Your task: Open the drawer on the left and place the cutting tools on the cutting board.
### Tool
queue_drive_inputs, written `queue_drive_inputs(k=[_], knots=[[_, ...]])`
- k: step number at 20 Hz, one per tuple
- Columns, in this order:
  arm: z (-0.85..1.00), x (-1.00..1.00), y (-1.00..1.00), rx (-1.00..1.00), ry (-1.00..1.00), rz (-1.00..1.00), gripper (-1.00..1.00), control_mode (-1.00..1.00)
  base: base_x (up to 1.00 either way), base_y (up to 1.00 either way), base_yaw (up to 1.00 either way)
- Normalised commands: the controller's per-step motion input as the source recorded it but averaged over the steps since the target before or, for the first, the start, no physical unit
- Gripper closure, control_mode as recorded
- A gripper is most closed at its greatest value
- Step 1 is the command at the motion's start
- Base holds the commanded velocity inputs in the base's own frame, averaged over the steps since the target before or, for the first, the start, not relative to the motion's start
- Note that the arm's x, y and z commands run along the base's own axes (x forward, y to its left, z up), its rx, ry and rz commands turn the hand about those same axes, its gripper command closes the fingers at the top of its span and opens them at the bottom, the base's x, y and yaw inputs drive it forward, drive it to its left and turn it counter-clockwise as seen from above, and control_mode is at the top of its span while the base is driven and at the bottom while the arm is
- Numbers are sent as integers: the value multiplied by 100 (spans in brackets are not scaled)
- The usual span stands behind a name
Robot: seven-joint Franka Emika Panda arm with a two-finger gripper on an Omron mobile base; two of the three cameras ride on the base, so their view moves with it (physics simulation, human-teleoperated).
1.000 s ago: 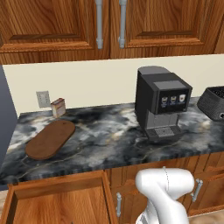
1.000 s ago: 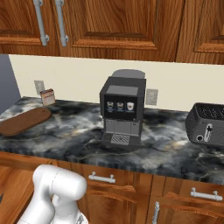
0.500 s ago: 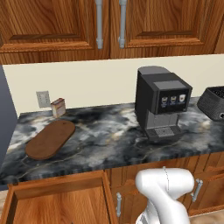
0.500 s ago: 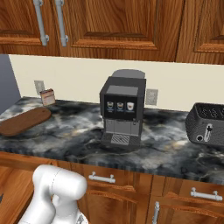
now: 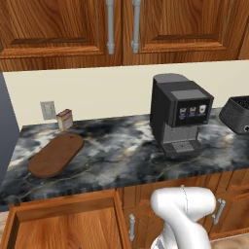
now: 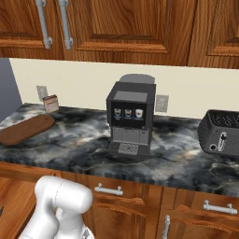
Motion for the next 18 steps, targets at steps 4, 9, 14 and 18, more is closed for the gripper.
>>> queue_drive_inputs(k=[4, 9, 14, 18], knots=[[78, 1, -19, 16, 0, 0, -100, -100, 0, 0, 0], [63, 27, -27, 22, 11, 0, -100, -100, 0, 0, 0], [28, 48, -23, 22, 34, 0, -100, -100, 0, 0, 0], [30, 58, -12, 21, 37, 0, -100, -100, 0, 0, 0]])
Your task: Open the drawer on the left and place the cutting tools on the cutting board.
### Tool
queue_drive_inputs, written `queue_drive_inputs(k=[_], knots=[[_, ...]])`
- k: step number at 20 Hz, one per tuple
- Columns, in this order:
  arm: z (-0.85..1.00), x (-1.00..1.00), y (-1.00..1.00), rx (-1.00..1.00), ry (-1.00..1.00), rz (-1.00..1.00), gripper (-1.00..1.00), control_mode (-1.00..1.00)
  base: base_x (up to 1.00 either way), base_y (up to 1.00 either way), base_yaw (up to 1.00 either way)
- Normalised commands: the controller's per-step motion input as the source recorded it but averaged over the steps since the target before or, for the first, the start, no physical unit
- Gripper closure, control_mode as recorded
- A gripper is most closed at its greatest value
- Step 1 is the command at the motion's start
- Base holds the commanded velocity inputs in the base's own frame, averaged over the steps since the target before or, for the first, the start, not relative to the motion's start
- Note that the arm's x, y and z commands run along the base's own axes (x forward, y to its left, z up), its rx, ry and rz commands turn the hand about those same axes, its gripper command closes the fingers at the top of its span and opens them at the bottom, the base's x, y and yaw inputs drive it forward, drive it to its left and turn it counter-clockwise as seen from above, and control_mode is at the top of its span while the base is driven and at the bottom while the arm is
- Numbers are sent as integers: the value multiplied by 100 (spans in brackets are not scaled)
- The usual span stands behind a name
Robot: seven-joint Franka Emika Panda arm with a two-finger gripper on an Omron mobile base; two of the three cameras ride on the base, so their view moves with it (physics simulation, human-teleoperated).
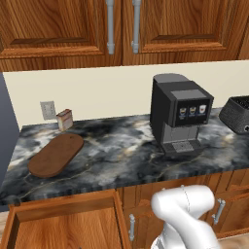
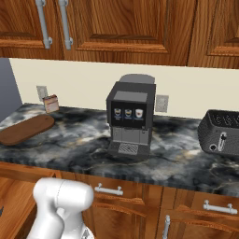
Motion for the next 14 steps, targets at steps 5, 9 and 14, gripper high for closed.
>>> queue_drive_inputs(k=[5, 9, 14], knots=[[30, 57, -12, 18, 38, 0, -100, -100, 0, 0, 0], [29, 57, -14, 15, 39, 0, -100, -100, 0, 0, 0], [20, 44, -18, 12, 32, 0, -100, -100, 0, 0, 0]])
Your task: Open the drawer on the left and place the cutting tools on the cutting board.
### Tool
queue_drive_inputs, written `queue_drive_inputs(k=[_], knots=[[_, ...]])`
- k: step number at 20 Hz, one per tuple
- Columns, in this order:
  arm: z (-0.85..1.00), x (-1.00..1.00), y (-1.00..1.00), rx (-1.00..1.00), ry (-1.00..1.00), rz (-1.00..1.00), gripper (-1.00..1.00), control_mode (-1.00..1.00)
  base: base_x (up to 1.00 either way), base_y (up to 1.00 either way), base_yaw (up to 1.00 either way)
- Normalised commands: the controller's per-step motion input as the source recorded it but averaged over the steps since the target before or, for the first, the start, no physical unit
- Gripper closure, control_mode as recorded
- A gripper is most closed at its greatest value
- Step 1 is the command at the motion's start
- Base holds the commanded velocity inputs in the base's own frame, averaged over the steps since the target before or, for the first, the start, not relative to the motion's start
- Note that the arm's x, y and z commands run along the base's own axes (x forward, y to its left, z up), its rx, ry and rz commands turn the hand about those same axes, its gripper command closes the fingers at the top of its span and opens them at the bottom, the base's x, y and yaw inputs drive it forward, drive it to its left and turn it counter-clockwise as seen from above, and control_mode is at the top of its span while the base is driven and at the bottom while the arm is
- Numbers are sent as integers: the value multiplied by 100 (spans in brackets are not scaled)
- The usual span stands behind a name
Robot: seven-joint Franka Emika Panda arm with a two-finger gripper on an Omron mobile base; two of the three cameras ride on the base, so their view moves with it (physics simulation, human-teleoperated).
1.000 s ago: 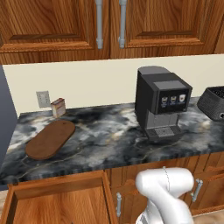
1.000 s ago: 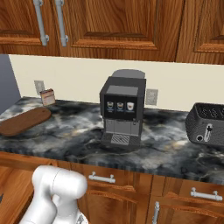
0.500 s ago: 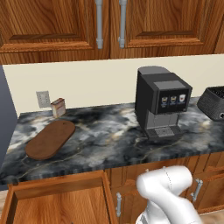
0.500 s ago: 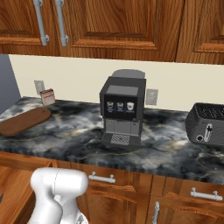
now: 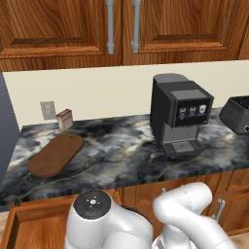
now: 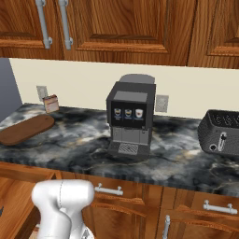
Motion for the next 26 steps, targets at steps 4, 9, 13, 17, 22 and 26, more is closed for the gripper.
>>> queue_drive_inputs(k=[4, 9, 13, 17, 22, 26], knots=[[5, 39, -16, 8, 24, 0, -100, -100, 0, 0, 0], [-2, 59, -13, 1, 16, 0, -100, -100, 0, 0, 0], [-14, 60, 0, 0, 13, -2, -100, -100, 0, 0, 0], [-8, 66, -21, 0, 10, -7, -100, -100, 0, 0, 0], [-9, 25, -4, 0, 8, -3, -100, -100, 0, 0, 0], [-40, 0, 12, -7, 13, 0, -100, -100, 0, 0, 0]])
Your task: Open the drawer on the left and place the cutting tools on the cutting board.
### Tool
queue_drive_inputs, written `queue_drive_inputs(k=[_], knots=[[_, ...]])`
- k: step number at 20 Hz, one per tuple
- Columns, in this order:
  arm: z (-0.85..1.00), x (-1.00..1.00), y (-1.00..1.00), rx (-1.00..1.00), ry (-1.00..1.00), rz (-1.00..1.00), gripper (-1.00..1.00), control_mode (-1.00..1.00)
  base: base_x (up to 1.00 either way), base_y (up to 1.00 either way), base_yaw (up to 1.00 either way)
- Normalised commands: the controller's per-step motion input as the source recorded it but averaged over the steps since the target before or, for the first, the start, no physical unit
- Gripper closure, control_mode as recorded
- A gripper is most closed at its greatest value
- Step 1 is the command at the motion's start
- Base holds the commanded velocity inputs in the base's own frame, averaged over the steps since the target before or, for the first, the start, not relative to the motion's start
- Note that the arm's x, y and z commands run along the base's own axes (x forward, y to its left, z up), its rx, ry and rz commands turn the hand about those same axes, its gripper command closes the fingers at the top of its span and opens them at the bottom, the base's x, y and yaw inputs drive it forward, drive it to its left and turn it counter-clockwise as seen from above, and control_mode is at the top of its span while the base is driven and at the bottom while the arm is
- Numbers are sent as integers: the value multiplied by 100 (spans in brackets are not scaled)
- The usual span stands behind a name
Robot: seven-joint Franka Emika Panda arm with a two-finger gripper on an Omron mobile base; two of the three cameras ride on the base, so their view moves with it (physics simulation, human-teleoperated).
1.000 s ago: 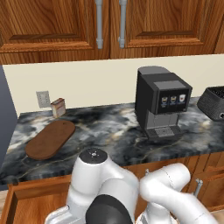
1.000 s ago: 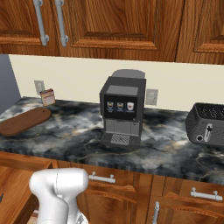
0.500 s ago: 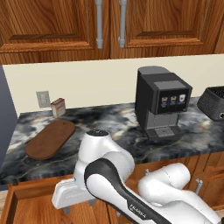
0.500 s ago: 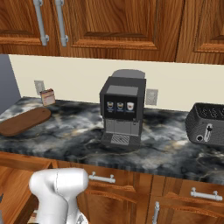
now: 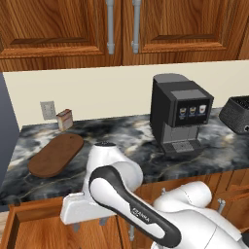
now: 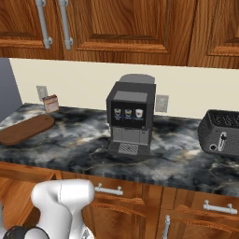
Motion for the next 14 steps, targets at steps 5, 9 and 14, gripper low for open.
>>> queue_drive_inputs(k=[5, 9, 14], knots=[[-60, 1, 15, -6, 19, 0, -100, -100, 0, 0, 0], [-54, 8, 11, -6, 14, 0, -100, -100, 0, 0, 0], [-60, 2, 20, -11, 10, 0, -100, -100, 0, 0, 0]])
